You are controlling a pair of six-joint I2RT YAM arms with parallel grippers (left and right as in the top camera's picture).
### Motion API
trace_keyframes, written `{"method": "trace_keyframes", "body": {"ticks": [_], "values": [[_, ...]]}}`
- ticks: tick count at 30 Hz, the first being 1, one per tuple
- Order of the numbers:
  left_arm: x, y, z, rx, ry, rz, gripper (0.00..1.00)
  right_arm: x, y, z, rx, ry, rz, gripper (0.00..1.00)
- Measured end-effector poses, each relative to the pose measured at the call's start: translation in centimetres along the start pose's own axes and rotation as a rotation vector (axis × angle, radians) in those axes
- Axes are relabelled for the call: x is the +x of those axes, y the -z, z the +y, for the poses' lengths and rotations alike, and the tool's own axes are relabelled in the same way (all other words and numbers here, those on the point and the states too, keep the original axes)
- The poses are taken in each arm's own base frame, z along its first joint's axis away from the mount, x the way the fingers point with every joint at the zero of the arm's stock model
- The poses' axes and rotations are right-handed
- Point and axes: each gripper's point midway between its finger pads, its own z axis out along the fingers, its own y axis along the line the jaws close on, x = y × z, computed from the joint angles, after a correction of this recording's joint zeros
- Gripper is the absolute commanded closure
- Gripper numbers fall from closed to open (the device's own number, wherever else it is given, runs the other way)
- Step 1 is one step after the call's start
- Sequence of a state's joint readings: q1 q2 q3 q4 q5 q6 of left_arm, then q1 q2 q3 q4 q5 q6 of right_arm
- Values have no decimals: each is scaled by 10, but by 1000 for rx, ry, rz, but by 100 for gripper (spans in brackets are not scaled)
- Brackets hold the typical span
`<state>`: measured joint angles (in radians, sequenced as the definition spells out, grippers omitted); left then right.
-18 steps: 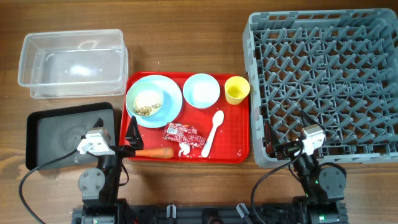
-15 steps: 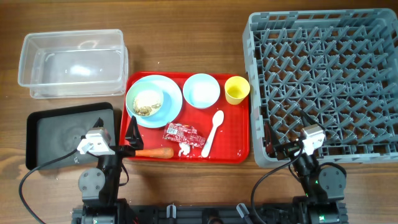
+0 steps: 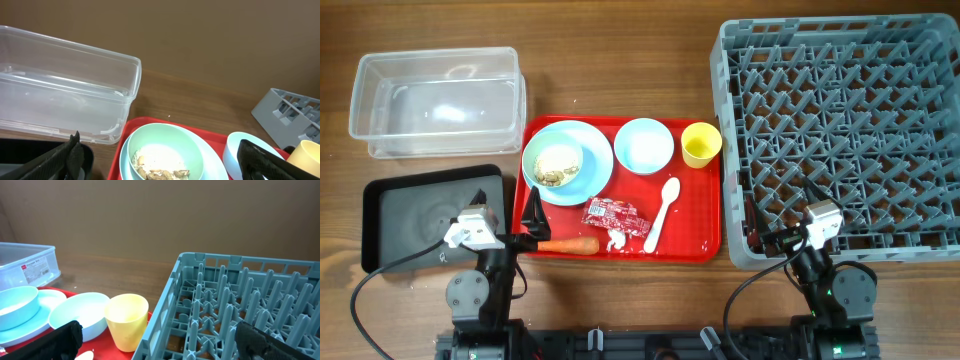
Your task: Sort waste into correct bins and load items into the dishwasher rack
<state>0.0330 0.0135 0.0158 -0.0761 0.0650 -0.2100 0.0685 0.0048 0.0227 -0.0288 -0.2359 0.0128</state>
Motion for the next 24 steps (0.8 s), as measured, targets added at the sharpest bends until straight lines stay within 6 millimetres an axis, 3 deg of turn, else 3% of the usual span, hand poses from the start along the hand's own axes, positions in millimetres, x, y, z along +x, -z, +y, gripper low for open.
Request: {"method": "trace_keyframes", "body": {"ticks": [8, 14, 17, 20, 22, 24], "values": [[-1, 0, 0, 1, 12, -3, 0, -2, 0, 0, 1, 2, -9, 0], [-10, 0, -3, 12, 30, -39, 0, 3, -3, -5, 26, -8, 33, 0], [-22, 4, -6, 11, 41, -35, 0, -7, -6, -8, 36, -18, 80, 0], [-29, 4, -9, -19, 70, 61, 0, -8, -13, -10, 42, -56, 251, 0], [-36, -8, -13, -52, 96, 213, 0, -11, -17, -11, 43, -81, 371, 0], [-23, -8, -14, -86, 118, 395, 0, -5, -15, -11, 46, -103, 473, 0]]}}
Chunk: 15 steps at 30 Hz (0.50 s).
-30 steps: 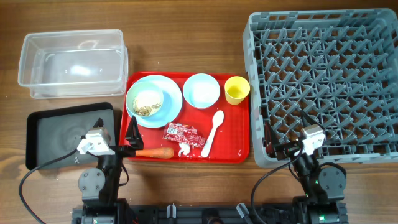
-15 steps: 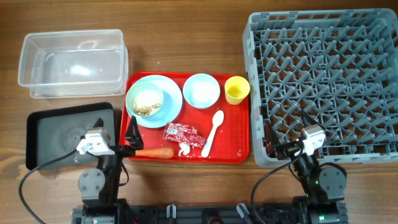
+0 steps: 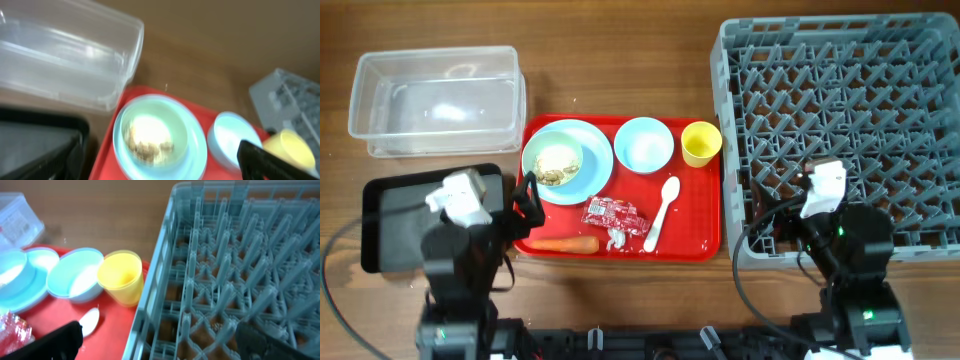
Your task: Sort waste into correct bins and load items into the dishwasher rack
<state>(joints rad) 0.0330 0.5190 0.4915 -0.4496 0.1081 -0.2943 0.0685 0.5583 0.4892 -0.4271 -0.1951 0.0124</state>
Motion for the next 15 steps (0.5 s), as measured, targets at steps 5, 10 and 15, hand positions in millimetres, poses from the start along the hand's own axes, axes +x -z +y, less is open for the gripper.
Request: {"method": "trace_keyframes", "body": {"ticks": [5, 10, 15], "values": [[22, -6, -14, -49, 82, 480, 0, 19, 0, -1, 4, -30, 149, 0], [51, -5, -15, -64, 137, 687, 0, 19, 1, 12, -69, -36, 152, 0], [41, -18, -19, -35, 139, 638, 0, 18, 0, 8, -38, -109, 150, 0]]}}
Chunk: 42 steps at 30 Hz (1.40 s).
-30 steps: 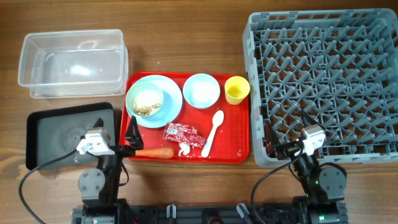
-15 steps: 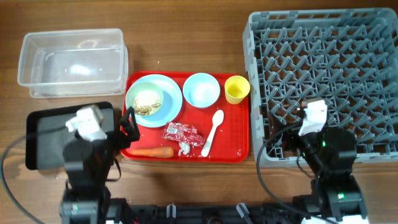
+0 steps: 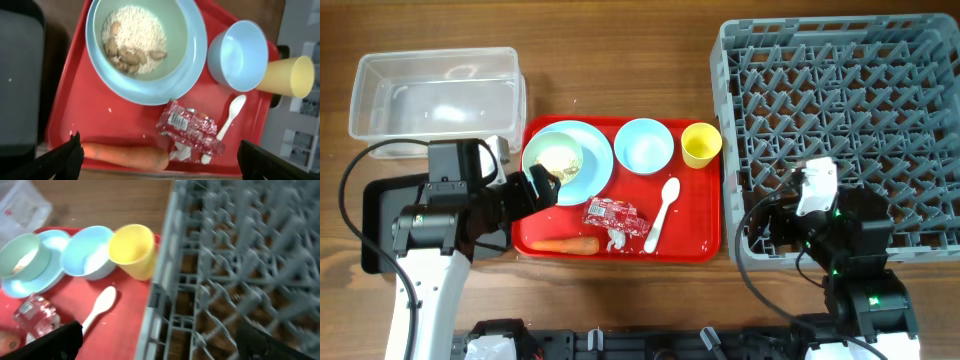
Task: Sort waste into correct bins and load items into the dishwasher rack
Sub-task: 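Reach the left gripper to the red snack wrapper and grasp it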
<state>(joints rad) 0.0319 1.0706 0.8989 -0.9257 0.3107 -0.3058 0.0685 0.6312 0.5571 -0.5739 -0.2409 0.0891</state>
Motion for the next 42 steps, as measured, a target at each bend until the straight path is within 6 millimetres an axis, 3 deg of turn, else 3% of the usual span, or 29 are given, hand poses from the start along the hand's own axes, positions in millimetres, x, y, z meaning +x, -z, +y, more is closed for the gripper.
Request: {"method": "trace_keyframes", "body": {"ticks": [3, 6, 14, 18, 20, 23, 24, 26, 33, 36, 42], "values": [[-4, -2, -11, 30, -2, -16, 0, 14, 2, -26, 151, -103, 46, 0], [13, -16, -32, 56, 16, 62, 0, 24, 7, -45, 267, -183, 72, 0], [73, -89, -69, -31, 178, 343, 0, 21, 6, -47, 283, -220, 51, 0], [109, -123, -70, -128, 224, 454, 0, 21, 6, -47, 283, -223, 50, 0], [108, -134, -68, -147, 236, 443, 20, 21, 6, -47, 282, -223, 50, 0], [101, -142, -63, -173, 242, 397, 71, 21, 6, -47, 282, -223, 50, 0], [98, -142, -61, -186, 242, 381, 82, 21, 6, -47, 283, -223, 50, 0], [96, -143, -59, -197, 242, 363, 93, 21, 6, -47, 282, -223, 50, 0], [93, -144, -57, -206, 238, 346, 96, 21, 6, -47, 283, -223, 50, 0], [92, -145, -58, -199, 236, 341, 87, 21, 6, -47, 283, -223, 50, 0], [81, -145, -66, -171, 185, 306, 84, 21, 6, -47, 282, -223, 50, 0]]}}
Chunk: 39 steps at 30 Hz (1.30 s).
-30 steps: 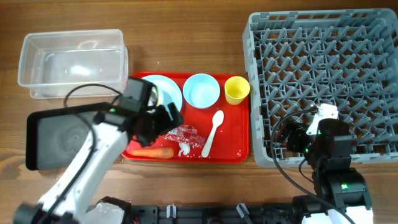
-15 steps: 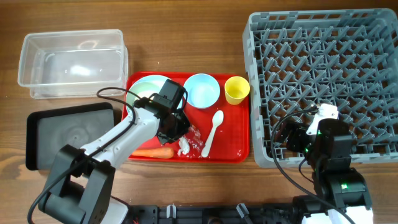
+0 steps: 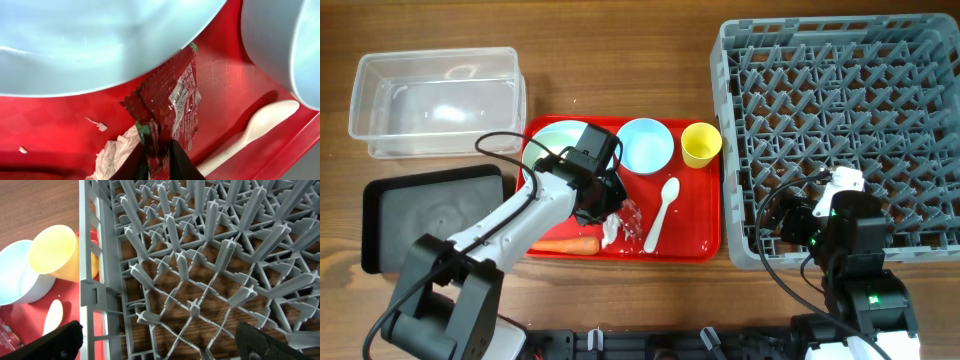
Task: Sort waste into correct bins and load items into the dishwasher rack
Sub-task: 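Reach the left gripper to the red snack wrapper and grasp it, then carry the wrapper with the left gripper into the clear bin and release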
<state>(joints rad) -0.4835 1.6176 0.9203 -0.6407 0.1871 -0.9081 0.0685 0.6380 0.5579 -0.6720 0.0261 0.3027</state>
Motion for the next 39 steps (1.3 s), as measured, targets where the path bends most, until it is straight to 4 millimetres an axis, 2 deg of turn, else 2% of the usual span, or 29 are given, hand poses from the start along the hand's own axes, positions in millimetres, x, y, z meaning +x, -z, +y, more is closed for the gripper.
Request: {"method": "trace_keyframes", "body": {"ticks": [3, 4, 6, 13, 15, 17, 20, 22, 25, 28, 29, 31, 32, 34, 35, 37, 39], "values": [[-1, 0, 1, -6, -7, -5, 79, 0, 0, 0, 0, 0, 0, 0], [-1, 0, 2, -11, -12, -6, 83, 0, 0, 0, 0, 0, 0, 0], [-1, 0, 3, -14, -16, -9, 96, 0, 0, 0, 0, 0, 0, 0], [0, 0, 7, -34, -24, -7, 96, 0, 0, 0, 0, 0, 0, 0], [1, 6, 7, -26, -37, -12, 96, 0, 0, 0, 0, 0, 0, 0], [-1, 24, -2, 19, -71, -46, 96, 0, 0, 0, 0, 0, 0, 0], [-13, 77, -24, 145, -127, -190, 96, 0, 0, 0, 0, 0, 0, 0], [-20, 103, -28, 184, -139, -281, 96, 0, 0, 0, 0, 0, 0, 0], [-53, 142, -13, 174, -121, -486, 96, 0, 0, 0, 0, 0, 0, 0], [-114, 188, 19, 124, -31, -750, 96, 0, 0, 0, 0, 0, -1, 0], [-141, 208, 36, 97, 25, -855, 96, 0, 0, 0, 0, 0, 0, 0], [-169, 223, 51, 90, 85, -946, 96, -1, 0, 1, -3, 0, -2, 0], [-194, 231, 68, 71, 143, -1006, 96, 0, 0, 1, -3, 0, 0, 0], [-224, 229, 89, 38, 205, -1054, 95, 0, 0, 0, -3, 0, 2, 0], [-239, 222, 99, 20, 235, -1065, 88, 0, 0, 1, -3, 0, 0, 0], [-255, 208, 110, 1, 260, -1064, 57, 0, 0, 0, -2, 0, 3, 0], [-268, 187, 115, -23, 258, -1045, 49, 0, 0, 1, -3, 0, 1, 0]]}}
